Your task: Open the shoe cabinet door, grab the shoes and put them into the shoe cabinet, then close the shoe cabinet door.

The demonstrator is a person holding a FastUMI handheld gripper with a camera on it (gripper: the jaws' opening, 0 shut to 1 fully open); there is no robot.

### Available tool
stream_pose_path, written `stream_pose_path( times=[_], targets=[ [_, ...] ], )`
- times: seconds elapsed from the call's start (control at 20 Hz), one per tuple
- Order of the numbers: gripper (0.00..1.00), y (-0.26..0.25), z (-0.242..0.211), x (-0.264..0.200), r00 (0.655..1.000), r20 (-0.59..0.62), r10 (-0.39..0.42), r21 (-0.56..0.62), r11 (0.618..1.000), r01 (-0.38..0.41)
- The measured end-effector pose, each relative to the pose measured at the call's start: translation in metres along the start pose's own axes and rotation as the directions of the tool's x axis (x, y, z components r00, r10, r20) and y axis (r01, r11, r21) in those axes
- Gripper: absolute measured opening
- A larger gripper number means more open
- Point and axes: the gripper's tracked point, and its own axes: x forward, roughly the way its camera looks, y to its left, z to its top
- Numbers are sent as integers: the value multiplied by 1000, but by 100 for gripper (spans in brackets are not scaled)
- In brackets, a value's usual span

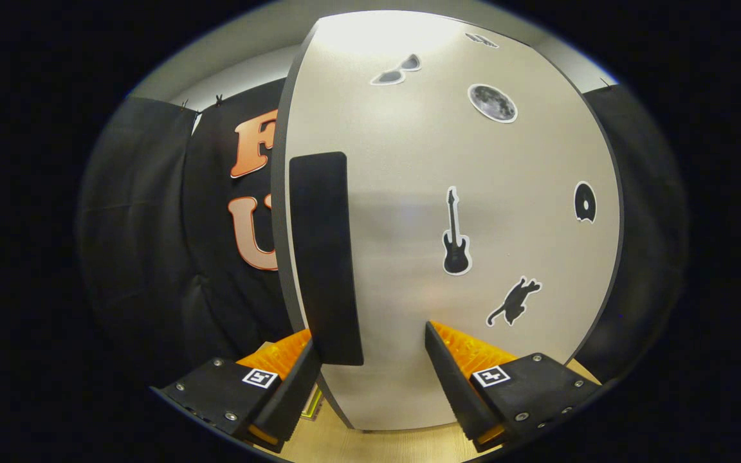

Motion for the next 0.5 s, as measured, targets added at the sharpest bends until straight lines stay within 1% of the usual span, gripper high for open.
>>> stream_pose_path(
  times=[0.3,0.5],
  targets=[
    [95,-1,-2,5,1000,7,-15,3,1000,15],
    [95,1,-5,-5,1000,-11,4,17,1000,-4]
  ],
)
